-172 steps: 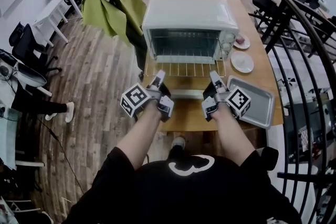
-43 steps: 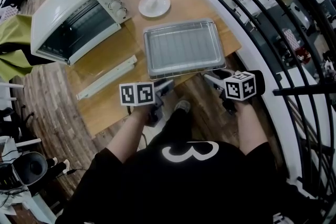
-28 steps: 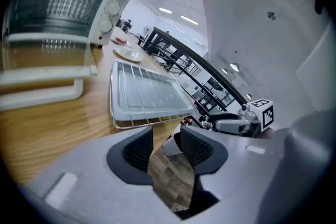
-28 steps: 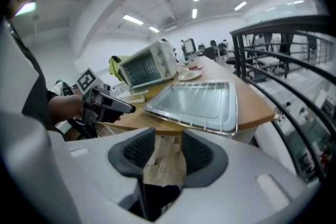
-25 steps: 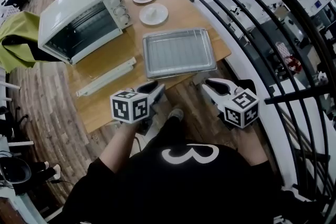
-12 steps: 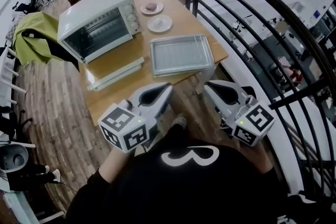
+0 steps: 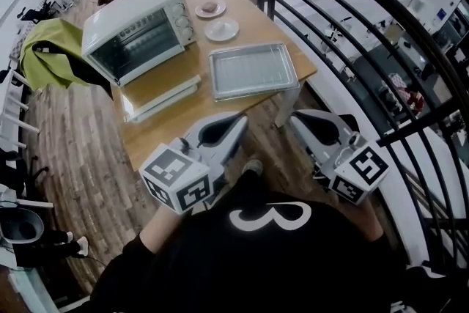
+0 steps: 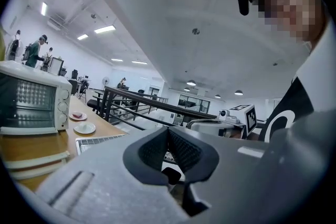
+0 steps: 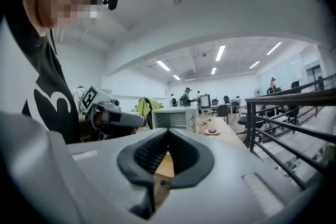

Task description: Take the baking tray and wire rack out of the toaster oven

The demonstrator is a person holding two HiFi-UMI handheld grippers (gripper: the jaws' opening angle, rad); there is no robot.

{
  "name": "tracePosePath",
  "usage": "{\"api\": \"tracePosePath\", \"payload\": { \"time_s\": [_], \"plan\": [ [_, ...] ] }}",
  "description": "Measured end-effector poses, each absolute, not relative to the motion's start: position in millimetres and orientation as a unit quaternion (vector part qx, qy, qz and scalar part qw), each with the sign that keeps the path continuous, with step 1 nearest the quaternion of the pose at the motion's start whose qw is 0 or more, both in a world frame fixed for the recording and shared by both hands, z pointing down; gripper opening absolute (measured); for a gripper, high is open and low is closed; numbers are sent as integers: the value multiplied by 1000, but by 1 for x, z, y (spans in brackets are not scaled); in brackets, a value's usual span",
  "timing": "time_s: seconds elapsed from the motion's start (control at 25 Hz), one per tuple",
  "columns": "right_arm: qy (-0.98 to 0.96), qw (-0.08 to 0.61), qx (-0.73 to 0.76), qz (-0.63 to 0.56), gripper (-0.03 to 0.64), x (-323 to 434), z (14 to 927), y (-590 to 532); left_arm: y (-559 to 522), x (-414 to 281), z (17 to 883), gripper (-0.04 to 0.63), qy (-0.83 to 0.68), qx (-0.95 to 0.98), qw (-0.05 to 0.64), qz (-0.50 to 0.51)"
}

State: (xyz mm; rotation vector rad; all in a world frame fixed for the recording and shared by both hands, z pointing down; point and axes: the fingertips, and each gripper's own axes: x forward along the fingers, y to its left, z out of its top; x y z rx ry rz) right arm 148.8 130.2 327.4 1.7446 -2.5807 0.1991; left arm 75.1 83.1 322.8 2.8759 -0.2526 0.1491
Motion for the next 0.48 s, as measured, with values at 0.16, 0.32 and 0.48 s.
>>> {"api": "tracePosePath", "payload": {
  "time_s": [0.16,0.32,0.48],
  "plan": [
    [-823,27,564,54,3,151,333,133,83,77,326,9,-90,986,127,54],
    [-817,33,573,59,3,155,340,136,85,78,328,10,-88,986,128,60],
    [-812,36,579,64,3,160,343,133,84,80,329,11,-86,986,126,66]
  ]
}}
